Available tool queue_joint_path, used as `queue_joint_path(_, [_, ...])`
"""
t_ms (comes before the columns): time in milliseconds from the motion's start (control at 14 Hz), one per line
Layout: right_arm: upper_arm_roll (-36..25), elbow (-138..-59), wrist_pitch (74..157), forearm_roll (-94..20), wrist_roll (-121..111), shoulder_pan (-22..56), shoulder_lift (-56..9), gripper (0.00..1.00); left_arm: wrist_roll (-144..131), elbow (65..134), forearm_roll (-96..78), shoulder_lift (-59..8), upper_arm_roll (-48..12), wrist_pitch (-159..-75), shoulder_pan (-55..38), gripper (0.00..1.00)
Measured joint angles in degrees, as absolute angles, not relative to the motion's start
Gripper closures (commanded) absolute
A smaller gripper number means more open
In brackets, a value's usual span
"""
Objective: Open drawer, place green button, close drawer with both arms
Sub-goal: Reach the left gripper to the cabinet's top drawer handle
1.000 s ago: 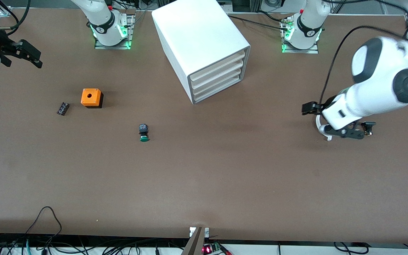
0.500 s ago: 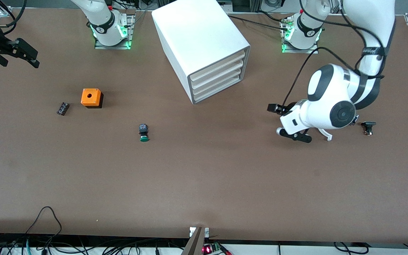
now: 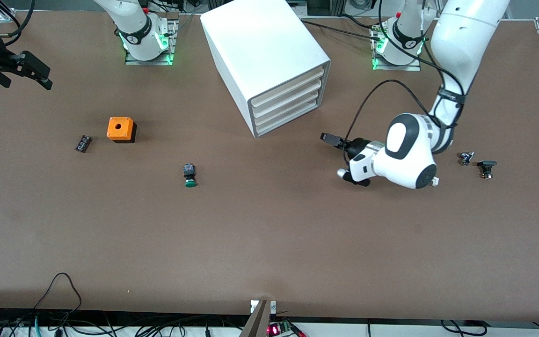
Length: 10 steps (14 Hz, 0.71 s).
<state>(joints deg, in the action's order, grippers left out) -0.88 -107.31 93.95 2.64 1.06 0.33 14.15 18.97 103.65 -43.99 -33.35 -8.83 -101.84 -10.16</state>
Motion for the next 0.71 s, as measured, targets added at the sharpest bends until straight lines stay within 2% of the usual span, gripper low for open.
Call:
queue_joint_path(214, [-0.88,-107.33,92.38,2.64,1.06,0.33,13.11,0.0,29.13,106.96,-50.4,-36.09,-9.53,-102.78,-12.25,0.01])
queue_joint_path(357, [-0.78,-107.31,92.2,2.63,1.05,0.37,10.05,0.0,33.59,109.38,-53.51,-36.67,-10.69,-105.37,-12.76,0.03])
queue_joint_path(643, [-0.26,-103.53,92.15,2.54,1.02,0.45,0.44,0.0,37.71,113.21,-57.64,-36.7,-12.91,-107.91,-12.79,0.19])
queue_joint_path(714, [-0.26,-102.32,92.0,2.49,0.98,0.45,-1.64,0.0,38.2,113.95,-58.26,-36.7,-13.33,-108.0,-12.79,0.2])
